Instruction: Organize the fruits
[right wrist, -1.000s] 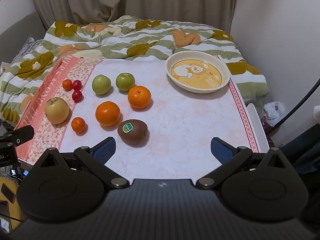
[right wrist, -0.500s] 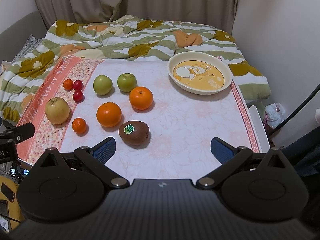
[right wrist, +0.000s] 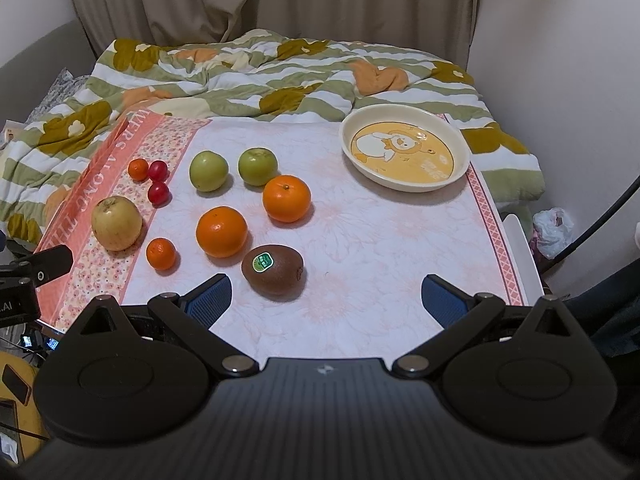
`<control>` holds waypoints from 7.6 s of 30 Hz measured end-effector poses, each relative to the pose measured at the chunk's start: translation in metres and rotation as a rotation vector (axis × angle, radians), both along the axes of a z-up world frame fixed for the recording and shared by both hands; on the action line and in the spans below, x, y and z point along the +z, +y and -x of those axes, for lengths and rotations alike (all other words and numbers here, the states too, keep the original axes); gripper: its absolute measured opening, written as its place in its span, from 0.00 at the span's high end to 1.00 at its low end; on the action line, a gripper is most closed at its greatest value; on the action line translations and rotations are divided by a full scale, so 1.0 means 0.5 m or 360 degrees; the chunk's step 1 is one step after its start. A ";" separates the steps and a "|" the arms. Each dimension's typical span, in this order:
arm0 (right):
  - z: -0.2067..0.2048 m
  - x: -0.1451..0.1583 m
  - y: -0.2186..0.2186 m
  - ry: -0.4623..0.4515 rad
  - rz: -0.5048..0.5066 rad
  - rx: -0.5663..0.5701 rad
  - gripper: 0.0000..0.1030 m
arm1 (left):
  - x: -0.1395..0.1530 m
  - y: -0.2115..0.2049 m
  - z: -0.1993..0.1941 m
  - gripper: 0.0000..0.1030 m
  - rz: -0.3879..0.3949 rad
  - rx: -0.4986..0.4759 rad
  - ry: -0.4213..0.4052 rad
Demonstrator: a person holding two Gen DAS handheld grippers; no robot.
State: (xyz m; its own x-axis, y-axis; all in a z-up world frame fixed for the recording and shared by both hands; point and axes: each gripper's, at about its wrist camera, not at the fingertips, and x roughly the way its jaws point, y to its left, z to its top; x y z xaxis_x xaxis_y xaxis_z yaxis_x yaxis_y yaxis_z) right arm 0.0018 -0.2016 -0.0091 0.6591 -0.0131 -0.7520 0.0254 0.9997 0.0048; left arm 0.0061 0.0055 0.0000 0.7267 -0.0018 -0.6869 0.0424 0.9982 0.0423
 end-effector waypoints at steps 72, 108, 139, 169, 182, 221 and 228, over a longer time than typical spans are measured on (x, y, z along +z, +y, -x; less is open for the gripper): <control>-0.091 -0.122 0.070 0.0089 -0.0067 0.0000 0.00 | -0.105 0.089 -0.122 0.00 -0.0077 0.0081 0.0019; -0.165 -0.254 0.109 0.0029 -0.0087 -0.0014 0.02 | -0.251 0.099 -0.245 0.23 -0.0056 -0.0066 0.0095; -0.094 -0.121 0.035 -0.0105 -0.0062 -0.0096 0.22 | -0.112 0.048 -0.129 0.24 0.0014 -0.0141 -0.0078; -0.288 0.026 -0.398 -0.0273 -0.0043 0.0194 0.22 | 0.056 -0.348 -0.233 0.24 0.0101 -0.0021 -0.0283; -0.475 -0.016 -0.471 -0.0227 -0.0055 0.0212 0.22 | -0.016 -0.487 -0.447 0.24 0.0035 -0.0279 -0.0168; -0.610 -0.103 -0.516 -0.0079 -0.0115 0.0109 0.22 | -0.181 -0.570 -0.609 0.00 -0.0213 -0.0633 -0.0020; -0.605 -0.111 -0.468 -0.0069 -0.0082 0.0277 0.22 | -0.154 -0.513 -0.568 0.00 -0.0161 -0.0513 0.0011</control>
State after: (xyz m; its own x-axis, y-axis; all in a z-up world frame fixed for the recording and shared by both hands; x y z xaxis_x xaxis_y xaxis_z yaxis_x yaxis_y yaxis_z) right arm 0.3042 -0.4355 -0.0647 0.6798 0.1419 -0.7195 -0.1494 0.9873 0.0536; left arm 0.2901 -0.2509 -0.0769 0.6950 -0.1623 -0.7004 0.3559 0.9241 0.1391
